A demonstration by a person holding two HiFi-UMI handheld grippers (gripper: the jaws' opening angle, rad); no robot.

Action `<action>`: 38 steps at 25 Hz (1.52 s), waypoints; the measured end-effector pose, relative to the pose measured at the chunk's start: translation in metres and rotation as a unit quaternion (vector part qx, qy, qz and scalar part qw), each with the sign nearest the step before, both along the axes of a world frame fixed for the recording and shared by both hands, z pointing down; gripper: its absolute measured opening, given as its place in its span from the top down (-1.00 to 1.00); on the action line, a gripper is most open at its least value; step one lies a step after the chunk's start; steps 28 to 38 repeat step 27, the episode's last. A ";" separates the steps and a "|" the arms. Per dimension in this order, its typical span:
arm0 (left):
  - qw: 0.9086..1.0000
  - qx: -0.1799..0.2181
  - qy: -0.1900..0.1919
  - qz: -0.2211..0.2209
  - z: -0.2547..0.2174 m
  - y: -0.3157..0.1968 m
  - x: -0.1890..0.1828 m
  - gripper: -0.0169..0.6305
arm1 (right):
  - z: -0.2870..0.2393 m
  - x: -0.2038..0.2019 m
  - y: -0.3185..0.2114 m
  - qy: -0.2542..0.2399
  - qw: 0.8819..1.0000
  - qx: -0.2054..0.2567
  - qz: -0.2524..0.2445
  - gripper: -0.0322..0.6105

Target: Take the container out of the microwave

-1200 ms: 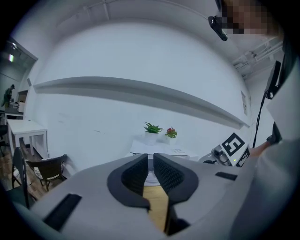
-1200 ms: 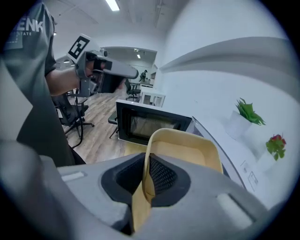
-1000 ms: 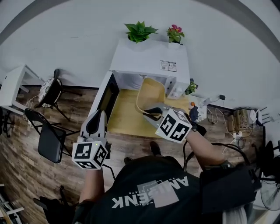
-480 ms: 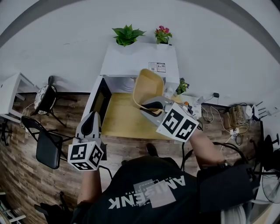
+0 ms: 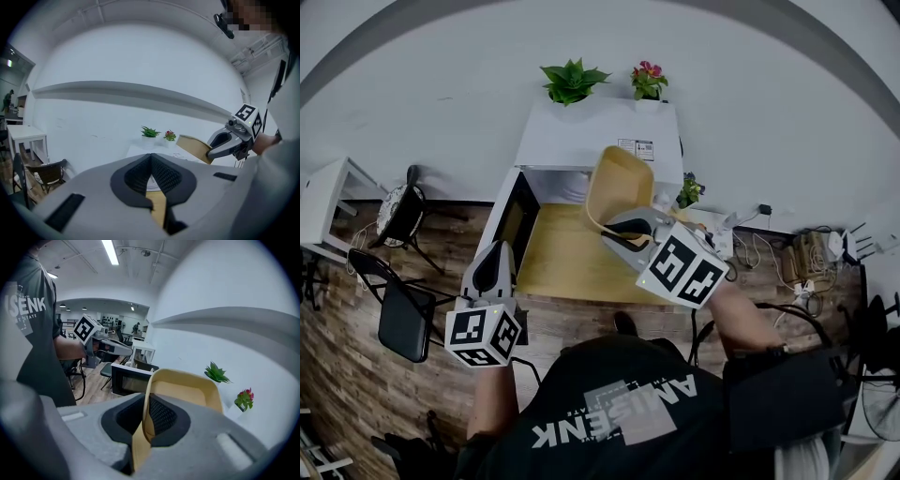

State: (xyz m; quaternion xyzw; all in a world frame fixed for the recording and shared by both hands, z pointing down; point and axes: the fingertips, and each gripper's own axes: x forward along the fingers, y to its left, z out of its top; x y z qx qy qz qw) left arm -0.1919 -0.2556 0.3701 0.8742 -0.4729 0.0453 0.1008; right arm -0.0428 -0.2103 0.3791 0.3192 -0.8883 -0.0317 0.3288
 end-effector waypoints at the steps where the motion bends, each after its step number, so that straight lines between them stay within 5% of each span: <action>1: 1.000 0.000 0.002 -0.002 -0.001 0.000 0.000 0.94 | 0.000 0.001 -0.001 0.002 1.000 0.001 -0.001 0.81; 38: 1.000 0.002 -0.006 -0.023 -0.002 -0.002 -0.003 0.94 | 0.000 0.003 -0.009 0.004 1.000 0.002 -0.020 0.82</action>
